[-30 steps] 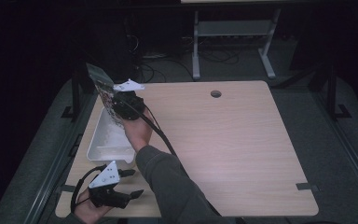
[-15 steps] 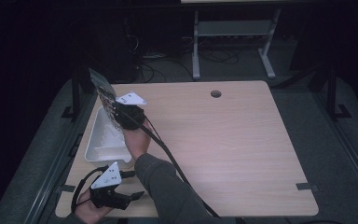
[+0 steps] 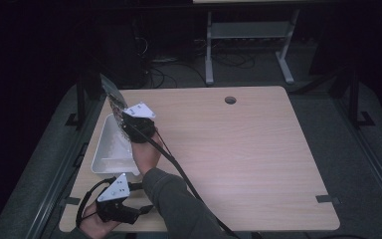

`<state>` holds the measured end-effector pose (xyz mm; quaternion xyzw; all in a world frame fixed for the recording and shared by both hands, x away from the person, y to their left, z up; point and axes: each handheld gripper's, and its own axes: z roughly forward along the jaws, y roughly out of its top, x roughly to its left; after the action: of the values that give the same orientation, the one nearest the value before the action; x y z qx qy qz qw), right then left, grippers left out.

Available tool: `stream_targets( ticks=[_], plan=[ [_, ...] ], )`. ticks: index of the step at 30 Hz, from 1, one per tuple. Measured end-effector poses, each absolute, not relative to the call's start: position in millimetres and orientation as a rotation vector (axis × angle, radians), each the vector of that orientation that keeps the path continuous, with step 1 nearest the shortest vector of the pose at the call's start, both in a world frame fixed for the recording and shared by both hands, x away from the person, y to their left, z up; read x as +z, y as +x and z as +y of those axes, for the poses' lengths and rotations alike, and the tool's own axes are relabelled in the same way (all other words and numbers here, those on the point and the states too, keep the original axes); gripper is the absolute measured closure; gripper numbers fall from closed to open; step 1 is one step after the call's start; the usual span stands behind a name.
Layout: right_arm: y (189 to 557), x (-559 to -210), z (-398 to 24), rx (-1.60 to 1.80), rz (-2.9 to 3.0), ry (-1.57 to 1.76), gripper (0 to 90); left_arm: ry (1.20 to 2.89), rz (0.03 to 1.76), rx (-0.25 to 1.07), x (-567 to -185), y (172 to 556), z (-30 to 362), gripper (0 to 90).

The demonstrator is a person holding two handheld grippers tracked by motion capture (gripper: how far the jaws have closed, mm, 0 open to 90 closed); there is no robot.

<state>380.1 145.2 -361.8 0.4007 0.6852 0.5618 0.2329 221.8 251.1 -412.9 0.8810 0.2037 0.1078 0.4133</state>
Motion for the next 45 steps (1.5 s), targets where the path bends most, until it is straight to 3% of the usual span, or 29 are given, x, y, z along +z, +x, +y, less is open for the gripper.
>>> stream_targets(
  ticks=[30,40,45],
  plan=[
    [375.6,-374.0,140.7,1.662,1.803,1.068,76.0,2.23,0.497,0.252,-415.2,222.6,251.5,27.7],
    [390.5,-360.1,130.7,1.647,2.013,1.101,73.3,2.232,0.497,0.252,-415.3,222.7,251.3,27.7],
    [388.6,-358.6,130.5,1.624,1.996,1.144,76.0,2.23,0.495,0.252,-415.1,223.0,251.5,27.7]
  ],
)
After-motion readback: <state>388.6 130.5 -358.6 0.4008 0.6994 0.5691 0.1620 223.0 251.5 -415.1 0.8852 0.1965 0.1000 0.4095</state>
